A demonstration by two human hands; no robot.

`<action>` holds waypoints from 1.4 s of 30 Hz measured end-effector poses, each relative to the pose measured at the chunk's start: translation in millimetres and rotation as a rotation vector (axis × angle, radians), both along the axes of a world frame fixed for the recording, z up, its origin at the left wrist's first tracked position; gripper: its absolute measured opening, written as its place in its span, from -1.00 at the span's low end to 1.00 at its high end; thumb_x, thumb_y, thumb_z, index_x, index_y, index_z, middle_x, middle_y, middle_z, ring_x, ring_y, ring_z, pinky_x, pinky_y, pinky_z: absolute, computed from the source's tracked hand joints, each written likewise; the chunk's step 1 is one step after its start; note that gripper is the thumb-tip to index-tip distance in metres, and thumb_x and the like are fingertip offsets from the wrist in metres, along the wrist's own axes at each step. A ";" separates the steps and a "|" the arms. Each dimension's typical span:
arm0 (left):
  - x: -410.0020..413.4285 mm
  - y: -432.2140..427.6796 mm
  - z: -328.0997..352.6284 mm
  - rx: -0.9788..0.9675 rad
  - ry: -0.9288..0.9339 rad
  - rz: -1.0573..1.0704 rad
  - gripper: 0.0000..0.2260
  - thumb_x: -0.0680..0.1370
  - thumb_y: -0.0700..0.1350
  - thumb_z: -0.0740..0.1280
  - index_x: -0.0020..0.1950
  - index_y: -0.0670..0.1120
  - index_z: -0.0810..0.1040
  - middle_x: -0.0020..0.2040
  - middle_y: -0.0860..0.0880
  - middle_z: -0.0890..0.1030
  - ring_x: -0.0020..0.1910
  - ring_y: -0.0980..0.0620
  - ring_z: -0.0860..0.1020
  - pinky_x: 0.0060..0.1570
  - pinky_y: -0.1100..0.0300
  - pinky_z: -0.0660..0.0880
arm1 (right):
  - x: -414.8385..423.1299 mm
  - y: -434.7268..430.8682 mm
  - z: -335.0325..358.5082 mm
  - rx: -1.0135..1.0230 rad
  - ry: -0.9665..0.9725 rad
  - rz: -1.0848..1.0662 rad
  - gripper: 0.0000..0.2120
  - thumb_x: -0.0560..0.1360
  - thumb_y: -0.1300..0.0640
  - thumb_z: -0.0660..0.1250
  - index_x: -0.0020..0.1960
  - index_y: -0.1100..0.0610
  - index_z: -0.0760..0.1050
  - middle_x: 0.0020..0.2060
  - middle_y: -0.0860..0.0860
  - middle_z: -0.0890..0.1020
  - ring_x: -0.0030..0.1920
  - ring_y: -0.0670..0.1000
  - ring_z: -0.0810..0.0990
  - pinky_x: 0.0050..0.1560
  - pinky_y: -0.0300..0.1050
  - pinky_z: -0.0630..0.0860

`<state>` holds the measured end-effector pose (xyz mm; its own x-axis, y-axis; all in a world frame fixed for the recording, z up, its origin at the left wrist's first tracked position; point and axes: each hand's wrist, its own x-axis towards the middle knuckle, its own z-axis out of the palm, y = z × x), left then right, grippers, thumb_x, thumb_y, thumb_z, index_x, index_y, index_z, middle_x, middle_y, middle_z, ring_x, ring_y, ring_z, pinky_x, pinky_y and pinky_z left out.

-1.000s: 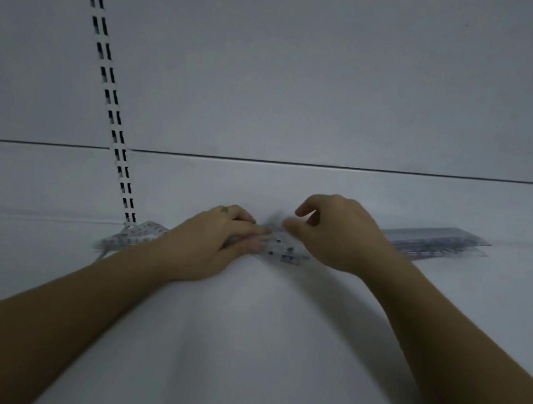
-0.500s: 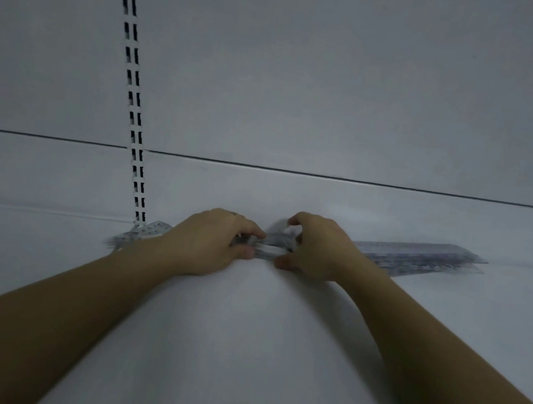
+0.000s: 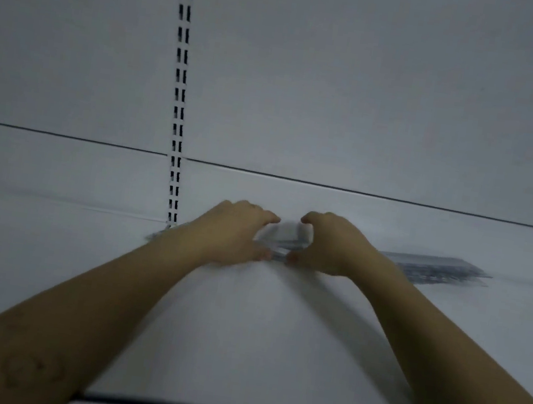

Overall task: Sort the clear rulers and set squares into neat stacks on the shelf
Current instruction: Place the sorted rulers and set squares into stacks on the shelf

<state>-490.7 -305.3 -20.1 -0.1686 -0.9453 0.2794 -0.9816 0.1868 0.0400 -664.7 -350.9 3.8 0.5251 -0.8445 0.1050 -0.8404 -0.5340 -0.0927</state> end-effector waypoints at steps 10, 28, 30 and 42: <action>136.4 117.0 39.0 -0.145 0.053 0.290 -0.37 0.47 0.29 0.29 0.48 0.10 0.27 0.45 0.04 0.36 0.40 -0.01 0.30 0.34 0.03 0.29 | 141.5 80.9 42.4 -0.115 -0.097 0.395 -0.17 0.28 -0.18 0.51 0.45 -0.08 0.24 0.31 0.00 0.45 0.28 0.10 0.44 0.27 0.07 0.43; 430.6 361.2 -35.0 -0.150 0.274 0.863 -0.42 0.41 0.38 0.26 0.36 0.16 0.41 0.39 0.05 0.42 0.37 -0.04 0.34 0.32 -0.05 0.30 | 462.6 242.7 -23.0 0.026 0.098 0.796 -0.41 0.52 -0.21 0.23 0.49 -0.06 0.23 0.47 0.02 0.31 0.43 0.09 0.30 0.42 -0.01 0.25; 446.2 364.6 -31.2 -0.156 0.237 0.888 -0.44 0.43 0.37 0.26 0.36 0.17 0.40 0.38 0.05 0.42 0.35 -0.05 0.32 0.29 -0.06 0.28 | 477.4 250.4 -18.8 0.009 0.088 0.812 -0.44 0.53 -0.19 0.23 0.48 -0.06 0.25 0.45 0.03 0.34 0.41 0.09 0.33 0.40 -0.02 0.27; 511.8 365.9 -38.1 -0.027 0.194 1.044 -0.55 0.62 0.07 0.05 0.52 0.04 0.20 0.49 -0.03 0.29 0.42 -0.06 0.29 0.37 -0.06 0.16 | 492.7 296.9 -40.9 0.062 -0.078 0.987 -0.43 0.49 -0.34 0.15 0.41 -0.10 0.37 0.31 -0.04 0.43 0.32 0.00 0.32 0.38 -0.01 0.27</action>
